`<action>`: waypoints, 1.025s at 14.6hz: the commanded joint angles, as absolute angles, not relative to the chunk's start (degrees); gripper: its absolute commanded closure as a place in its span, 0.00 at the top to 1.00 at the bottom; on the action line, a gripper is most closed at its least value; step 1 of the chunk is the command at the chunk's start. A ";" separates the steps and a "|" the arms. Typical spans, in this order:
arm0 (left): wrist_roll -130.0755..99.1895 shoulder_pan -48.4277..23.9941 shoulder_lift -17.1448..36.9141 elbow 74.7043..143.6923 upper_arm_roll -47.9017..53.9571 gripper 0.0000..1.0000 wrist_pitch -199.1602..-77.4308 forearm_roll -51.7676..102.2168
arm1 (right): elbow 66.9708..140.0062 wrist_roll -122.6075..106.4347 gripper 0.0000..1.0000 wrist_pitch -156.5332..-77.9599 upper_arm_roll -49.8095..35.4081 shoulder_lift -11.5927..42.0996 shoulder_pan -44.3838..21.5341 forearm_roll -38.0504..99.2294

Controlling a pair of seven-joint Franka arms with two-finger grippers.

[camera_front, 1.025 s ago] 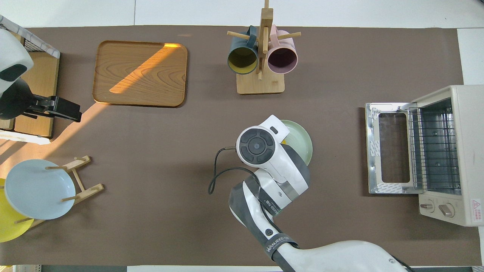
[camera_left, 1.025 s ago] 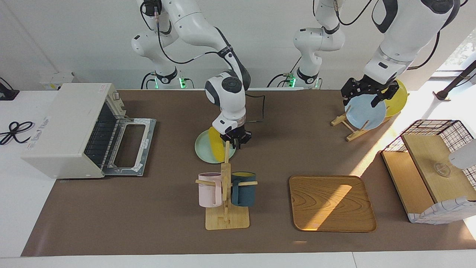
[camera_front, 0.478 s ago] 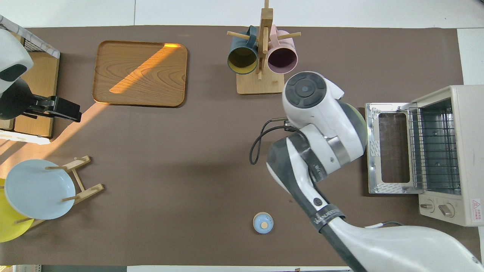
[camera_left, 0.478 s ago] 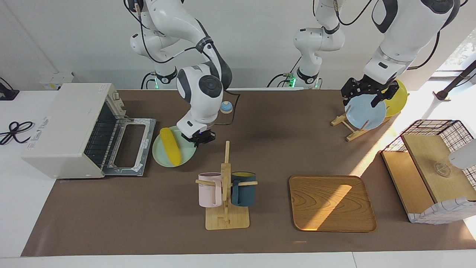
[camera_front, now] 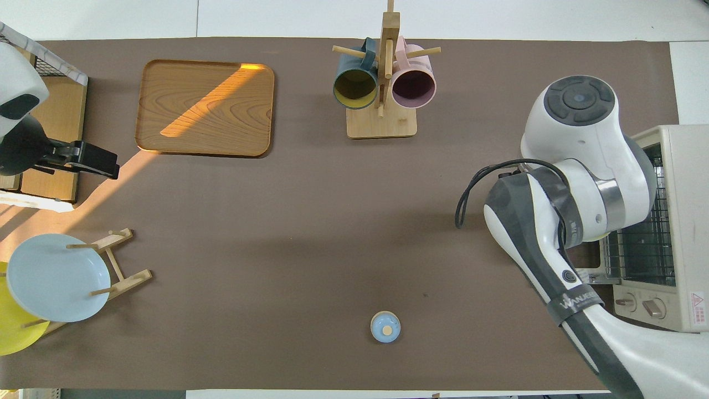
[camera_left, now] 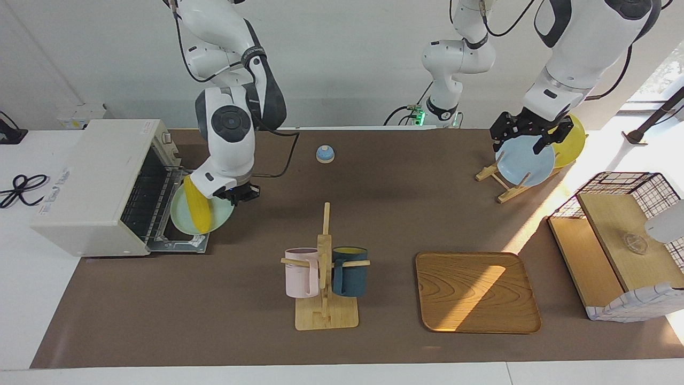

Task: Put corn in oven
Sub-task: 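Carry the plate with corn into the open oven with the right gripper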

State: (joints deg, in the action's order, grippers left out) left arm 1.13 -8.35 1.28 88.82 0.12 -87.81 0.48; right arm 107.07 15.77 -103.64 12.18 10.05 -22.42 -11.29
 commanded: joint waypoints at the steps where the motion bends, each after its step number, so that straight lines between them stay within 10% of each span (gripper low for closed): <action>1: 1.49 -7.73 0.09 89.91 0.53 1.00 -87.63 0.09 | 112.23 11.61 0.00 -103.89 11.60 5.72 -18.21 -12.66; 15: 1.49 -7.73 0.09 90.09 0.53 1.00 -87.63 0.09 | 121.03 -0.62 0.09 -114.96 11.43 3.60 -4.83 -12.13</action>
